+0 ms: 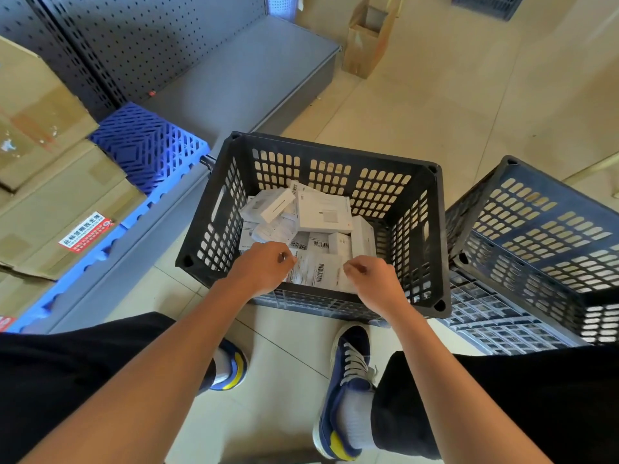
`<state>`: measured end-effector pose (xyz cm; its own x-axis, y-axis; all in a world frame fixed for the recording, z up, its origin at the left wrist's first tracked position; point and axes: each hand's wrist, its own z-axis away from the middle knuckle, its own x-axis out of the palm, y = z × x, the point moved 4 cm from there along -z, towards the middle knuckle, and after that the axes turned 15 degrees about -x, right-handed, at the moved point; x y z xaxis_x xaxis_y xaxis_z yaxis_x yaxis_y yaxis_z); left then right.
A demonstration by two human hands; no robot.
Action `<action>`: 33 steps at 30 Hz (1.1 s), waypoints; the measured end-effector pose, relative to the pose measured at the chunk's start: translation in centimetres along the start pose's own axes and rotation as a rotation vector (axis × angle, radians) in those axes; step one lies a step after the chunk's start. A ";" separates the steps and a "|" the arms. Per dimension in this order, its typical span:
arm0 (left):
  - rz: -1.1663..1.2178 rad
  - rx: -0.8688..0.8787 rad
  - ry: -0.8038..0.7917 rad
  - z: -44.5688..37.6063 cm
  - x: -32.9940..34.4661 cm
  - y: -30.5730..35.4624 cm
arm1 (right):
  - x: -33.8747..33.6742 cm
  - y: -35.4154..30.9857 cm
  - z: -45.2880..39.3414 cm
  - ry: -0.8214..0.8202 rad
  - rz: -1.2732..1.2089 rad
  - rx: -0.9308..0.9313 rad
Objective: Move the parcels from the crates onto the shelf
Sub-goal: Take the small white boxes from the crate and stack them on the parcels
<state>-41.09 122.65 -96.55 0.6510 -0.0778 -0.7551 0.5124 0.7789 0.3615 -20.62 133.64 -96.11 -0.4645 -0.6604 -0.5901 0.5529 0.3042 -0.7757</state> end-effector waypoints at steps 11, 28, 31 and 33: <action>0.111 -0.030 0.241 -7.9 -1.6 0.5 | 1.6 0.6 -9.7 -0.094 0.235 -0.067; 0.103 -0.059 0.057 -16.5 -0.5 -2.3 | 8.0 0.8 -22.1 -0.186 0.461 -0.197; 0.116 -0.045 0.059 -15.8 -0.1 -2.4 | 7.7 1.2 -21.4 -0.154 0.468 -0.236; 0.118 -0.045 0.056 -15.3 0.1 -2.6 | 7.5 1.4 -20.8 -0.138 0.464 -0.240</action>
<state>-50.92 130.18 -105.93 0.6719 0.0498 -0.7390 0.4080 0.8078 0.4255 -37.72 143.33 -106.27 -0.1048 -0.4985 -0.8606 0.4975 0.7230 -0.4794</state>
